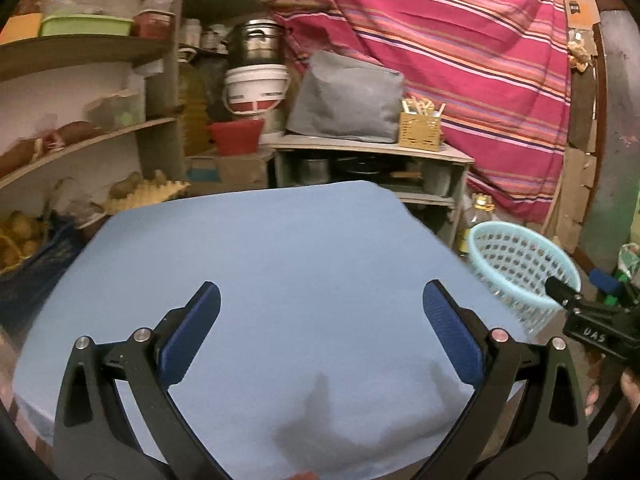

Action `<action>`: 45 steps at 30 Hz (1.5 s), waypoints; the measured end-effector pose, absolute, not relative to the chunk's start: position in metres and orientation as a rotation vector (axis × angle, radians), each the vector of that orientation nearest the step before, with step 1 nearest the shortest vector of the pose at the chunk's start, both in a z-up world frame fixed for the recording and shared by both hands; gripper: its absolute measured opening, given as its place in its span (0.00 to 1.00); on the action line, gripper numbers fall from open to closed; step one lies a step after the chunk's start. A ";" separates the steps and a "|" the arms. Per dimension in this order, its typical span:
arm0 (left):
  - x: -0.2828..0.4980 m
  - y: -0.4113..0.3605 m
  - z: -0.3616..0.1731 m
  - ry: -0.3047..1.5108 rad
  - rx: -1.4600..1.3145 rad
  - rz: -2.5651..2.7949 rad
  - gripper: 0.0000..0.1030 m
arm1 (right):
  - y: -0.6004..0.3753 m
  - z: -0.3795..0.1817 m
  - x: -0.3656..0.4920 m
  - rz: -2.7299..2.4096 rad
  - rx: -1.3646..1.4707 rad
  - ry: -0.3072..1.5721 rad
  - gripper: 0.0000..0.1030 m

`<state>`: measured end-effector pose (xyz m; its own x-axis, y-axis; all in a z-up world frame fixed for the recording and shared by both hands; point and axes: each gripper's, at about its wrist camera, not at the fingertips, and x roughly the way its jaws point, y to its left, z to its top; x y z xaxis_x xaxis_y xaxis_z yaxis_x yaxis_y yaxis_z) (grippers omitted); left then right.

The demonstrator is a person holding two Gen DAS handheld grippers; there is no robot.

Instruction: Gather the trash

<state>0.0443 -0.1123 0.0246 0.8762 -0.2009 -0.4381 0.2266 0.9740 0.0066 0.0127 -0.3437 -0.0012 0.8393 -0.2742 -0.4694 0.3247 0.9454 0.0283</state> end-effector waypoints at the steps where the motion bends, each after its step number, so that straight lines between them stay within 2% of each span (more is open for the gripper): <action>1: 0.037 -0.102 0.022 0.441 0.066 -0.206 0.95 | -0.333 -0.001 0.009 -0.310 0.095 0.476 0.96; 7: 0.019 -0.064 0.011 0.474 0.013 -0.189 0.95 | -0.288 -0.001 -0.009 -0.256 0.082 0.456 0.96; 21: -0.019 -0.011 -0.012 0.427 0.004 -0.065 0.95 | -0.209 -0.006 -0.039 -0.178 0.013 0.390 0.96; 45: -0.023 0.007 -0.014 0.380 -0.015 -0.036 0.95 | -0.189 0.003 -0.038 -0.170 0.008 0.354 0.96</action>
